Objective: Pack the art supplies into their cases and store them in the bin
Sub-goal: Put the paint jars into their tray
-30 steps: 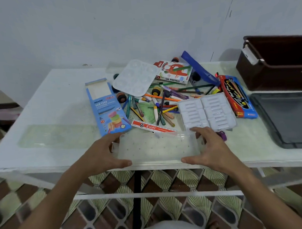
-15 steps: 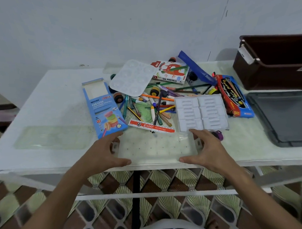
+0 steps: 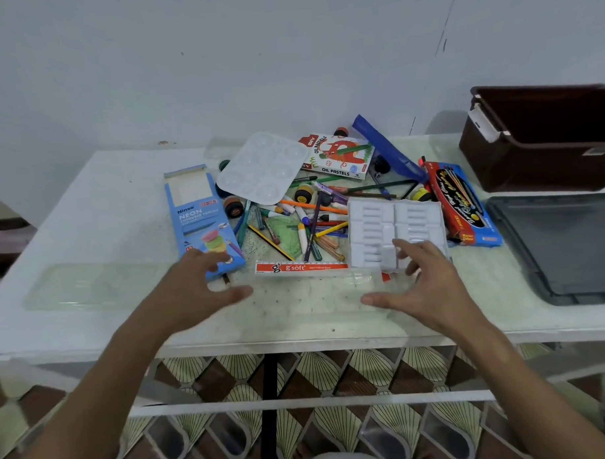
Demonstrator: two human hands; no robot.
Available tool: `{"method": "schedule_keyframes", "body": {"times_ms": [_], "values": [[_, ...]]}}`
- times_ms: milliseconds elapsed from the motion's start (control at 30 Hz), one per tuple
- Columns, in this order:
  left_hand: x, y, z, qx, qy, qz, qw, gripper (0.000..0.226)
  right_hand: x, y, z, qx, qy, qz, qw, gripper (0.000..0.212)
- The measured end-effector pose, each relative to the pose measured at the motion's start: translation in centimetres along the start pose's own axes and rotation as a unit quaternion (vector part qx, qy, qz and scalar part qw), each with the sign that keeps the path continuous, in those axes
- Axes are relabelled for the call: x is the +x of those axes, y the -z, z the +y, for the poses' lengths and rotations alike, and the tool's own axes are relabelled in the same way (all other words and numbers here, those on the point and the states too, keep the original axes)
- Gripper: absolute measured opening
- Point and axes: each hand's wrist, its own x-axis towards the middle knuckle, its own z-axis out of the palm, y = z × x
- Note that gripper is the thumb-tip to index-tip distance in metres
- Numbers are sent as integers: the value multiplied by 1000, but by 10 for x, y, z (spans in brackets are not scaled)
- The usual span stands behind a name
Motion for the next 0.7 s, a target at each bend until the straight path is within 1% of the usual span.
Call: {"method": "schedule_keyframes", "body": {"times_ms": [67,133,200,267,367,467,533,600,700], "values": [[20,10,-1,-13,16,69,997,71,19,10,-1,-9,14,19,1000,112],[46,15,-5,-27,60,107,992,74,43,18,-1,-28,23,31,999,104],[68,17,-7,-2,112,106,988,86,67,23,-1,-47,36,32,998,98],[83,17,-6,29,150,101,983,100,87,27,-2,-76,54,10,996,100],[93,8,-3,21,198,77,977,116,106,32,-1,-105,46,-65,991,104],[94,-10,1,-1,219,61,974,126,113,31,6,-108,14,-126,986,101],[94,-15,2,-17,230,59,971,130,118,31,5,-118,9,-140,983,95],[96,-1,-2,-27,261,108,959,130,137,30,-14,-115,34,-146,982,84],[95,3,2,-60,252,114,959,122,137,36,-16,-108,41,-143,983,63]]}}
